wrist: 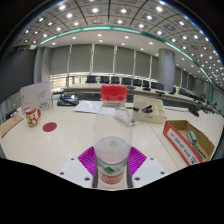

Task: Pour water

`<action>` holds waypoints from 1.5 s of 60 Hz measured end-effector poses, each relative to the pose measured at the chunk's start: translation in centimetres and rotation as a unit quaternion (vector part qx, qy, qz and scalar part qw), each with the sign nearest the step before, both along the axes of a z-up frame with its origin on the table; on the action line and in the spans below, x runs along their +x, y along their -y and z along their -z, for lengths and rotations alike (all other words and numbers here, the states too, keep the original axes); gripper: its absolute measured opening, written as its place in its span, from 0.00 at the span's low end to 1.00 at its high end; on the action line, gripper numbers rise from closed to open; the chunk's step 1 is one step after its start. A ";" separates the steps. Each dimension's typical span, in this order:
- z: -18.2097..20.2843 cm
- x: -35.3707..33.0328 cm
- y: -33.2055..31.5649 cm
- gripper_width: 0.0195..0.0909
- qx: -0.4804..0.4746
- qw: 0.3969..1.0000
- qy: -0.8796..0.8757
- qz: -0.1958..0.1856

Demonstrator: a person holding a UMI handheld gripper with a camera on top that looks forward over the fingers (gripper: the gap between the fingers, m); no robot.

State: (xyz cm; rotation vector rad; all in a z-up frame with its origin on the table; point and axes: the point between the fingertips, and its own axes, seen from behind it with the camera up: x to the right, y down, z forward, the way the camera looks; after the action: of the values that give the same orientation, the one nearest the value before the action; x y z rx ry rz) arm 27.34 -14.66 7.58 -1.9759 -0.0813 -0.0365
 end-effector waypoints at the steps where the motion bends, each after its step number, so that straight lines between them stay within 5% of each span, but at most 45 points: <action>1: -0.1 0.0 -0.1 0.27 0.000 1.000 0.002 0.001; 27: -11.3 -7.6 -7.7 0.27 0.050 0.983 0.176 0.023; 42: -17.4 -19.9 -14.3 0.27 0.065 0.889 0.453 -0.003; 59: -15.2 -32.6 -19.4 0.27 0.072 0.685 0.720 -0.085; 73: -11.5 -36.0 -21.3 0.27 0.062 0.527 0.833 -0.156; 82: -10.4 -35.9 -21.2 0.27 0.044 0.517 0.838 -0.172; 90: -11.4 -35.8 -20.6 0.27 0.046 0.595 0.785 -0.167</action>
State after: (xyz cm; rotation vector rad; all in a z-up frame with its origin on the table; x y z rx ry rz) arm -8.49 5.92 18.98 -1.1795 -1.5368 -1.4947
